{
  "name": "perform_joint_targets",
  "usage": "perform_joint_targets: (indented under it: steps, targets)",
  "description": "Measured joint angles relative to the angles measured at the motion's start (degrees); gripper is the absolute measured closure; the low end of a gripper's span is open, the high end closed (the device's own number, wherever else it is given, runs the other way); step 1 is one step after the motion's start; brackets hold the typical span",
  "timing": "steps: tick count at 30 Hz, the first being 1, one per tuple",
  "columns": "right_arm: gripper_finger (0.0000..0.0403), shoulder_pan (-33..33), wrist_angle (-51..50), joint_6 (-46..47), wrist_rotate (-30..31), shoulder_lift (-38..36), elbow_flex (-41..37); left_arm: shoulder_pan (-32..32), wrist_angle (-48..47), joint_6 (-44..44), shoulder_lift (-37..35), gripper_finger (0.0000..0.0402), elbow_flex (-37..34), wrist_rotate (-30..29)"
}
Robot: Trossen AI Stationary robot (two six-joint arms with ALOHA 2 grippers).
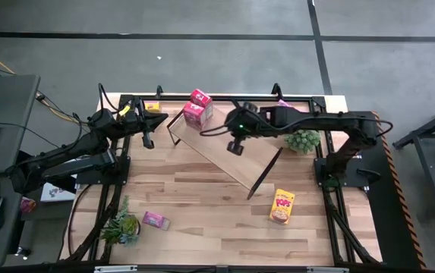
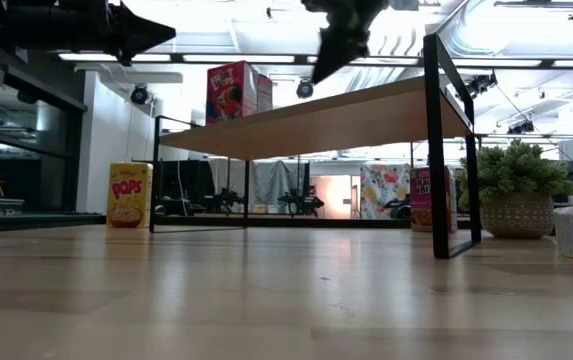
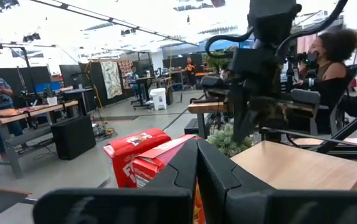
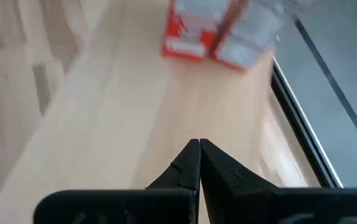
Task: Stack cereal on shelf
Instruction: Put the top yellow cereal box on the shelf
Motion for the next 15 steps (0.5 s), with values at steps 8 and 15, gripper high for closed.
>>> perform_joint_targets:
  steps: [8,15]
  targets:
    - [0.0403,1.6,-5.6,6.1,6.2,-9.3,-6.0,0.0,-0.2,0.0,0.0,0.0401,0.0,0.0]
    - [0.0403,3.2,5.6,11.7,6.1,-25.1,-23.1,0.0,-0.1,0.2,0.0,0.0401,0.0,-0.2]
